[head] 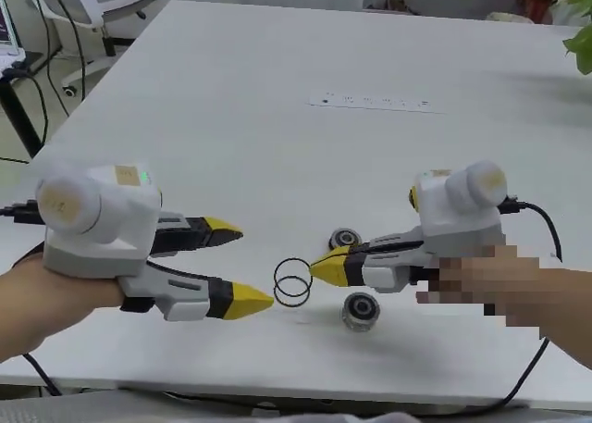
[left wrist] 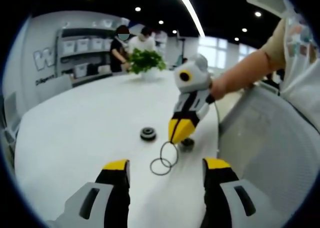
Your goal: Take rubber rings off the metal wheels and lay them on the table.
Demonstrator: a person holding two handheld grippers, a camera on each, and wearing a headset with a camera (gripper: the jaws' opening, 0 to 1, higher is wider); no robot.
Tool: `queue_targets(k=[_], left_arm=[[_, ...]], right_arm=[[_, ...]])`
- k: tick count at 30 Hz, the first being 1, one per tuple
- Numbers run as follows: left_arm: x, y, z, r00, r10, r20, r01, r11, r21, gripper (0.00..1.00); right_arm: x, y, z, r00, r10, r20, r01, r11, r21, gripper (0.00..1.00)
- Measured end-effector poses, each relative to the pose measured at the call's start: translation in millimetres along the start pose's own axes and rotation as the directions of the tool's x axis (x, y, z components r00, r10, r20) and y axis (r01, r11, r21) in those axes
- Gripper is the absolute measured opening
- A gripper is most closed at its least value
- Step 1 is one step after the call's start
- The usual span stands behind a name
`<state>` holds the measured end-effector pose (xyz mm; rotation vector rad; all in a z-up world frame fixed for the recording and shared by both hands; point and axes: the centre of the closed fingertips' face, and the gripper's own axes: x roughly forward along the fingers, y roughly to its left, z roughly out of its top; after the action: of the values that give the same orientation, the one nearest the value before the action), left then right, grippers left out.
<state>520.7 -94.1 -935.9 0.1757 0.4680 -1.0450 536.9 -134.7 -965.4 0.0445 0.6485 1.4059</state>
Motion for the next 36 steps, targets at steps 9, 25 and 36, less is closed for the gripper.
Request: queue_targets(k=[9,25,36], left_arm=[[-4.9,5.3,-2.9,0.9999,0.015,0.001,-0.015,1.0,-0.01,0.6],[-10.0,6.9,-13.2,0.9995,0.03,-0.005,-0.03,0.999,-0.036,0.59],[-9.2,5.4,-18.1,0.9993,0.032,-0.02,-0.033,0.999,-0.042,0.59]], right_arm=[[8.2,-9.6,-9.2,0.9994,-0.022,-0.028,0.023,1.0,0.017,0.0],[13.6,-27.1,-24.8,0.9915,-0.101,-0.082,0.105,0.993,0.047,0.0],[13.2,-30.5,-32.1,0.9849,-0.139,-0.103,0.144,0.989,0.045,0.0]])
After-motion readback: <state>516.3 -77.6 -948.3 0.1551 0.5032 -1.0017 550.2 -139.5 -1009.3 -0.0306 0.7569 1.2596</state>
